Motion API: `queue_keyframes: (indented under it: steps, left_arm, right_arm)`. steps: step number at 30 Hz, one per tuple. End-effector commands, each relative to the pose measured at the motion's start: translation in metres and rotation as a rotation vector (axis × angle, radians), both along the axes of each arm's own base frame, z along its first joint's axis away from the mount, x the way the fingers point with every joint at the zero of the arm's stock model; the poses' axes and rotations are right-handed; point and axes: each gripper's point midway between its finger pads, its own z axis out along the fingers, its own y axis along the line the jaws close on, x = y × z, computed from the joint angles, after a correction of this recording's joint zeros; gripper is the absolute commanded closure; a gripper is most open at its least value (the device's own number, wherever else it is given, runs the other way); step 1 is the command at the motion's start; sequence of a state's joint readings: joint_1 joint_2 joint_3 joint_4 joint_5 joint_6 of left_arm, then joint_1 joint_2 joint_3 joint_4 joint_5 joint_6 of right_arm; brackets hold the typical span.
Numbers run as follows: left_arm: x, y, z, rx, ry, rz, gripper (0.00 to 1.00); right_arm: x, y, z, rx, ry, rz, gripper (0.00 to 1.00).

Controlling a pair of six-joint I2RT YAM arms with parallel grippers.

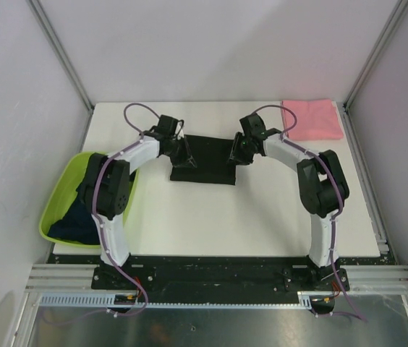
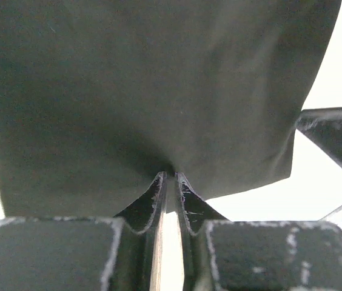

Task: Fold and stack the t-shirts
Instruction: Fold the long partially folded tshirt into a neat square

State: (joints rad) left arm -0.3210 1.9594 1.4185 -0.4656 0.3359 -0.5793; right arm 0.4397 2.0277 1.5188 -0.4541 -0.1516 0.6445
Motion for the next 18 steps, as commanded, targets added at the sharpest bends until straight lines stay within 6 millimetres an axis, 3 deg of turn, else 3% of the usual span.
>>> queue_keyframes:
  steps: [1, 9, 18]
  left_arm:
    - [-0.013, -0.030, 0.018, -0.101, -0.026, -0.083, 0.87]
    - [-0.023, -0.024, -0.024, -0.026, 0.043, -0.062, 0.86]
    - [-0.025, -0.021, -0.038, 0.001, 0.067, -0.052, 0.83]
  right_arm:
    - [0.029, -0.002, 0.008, 0.024, -0.061, -0.044, 0.64]
    - [0.040, -0.013, -0.016, -0.052, -0.035, -0.064, 0.66]
    - [0.060, -0.023, 0.000, -0.092, -0.090, -0.073, 0.60]
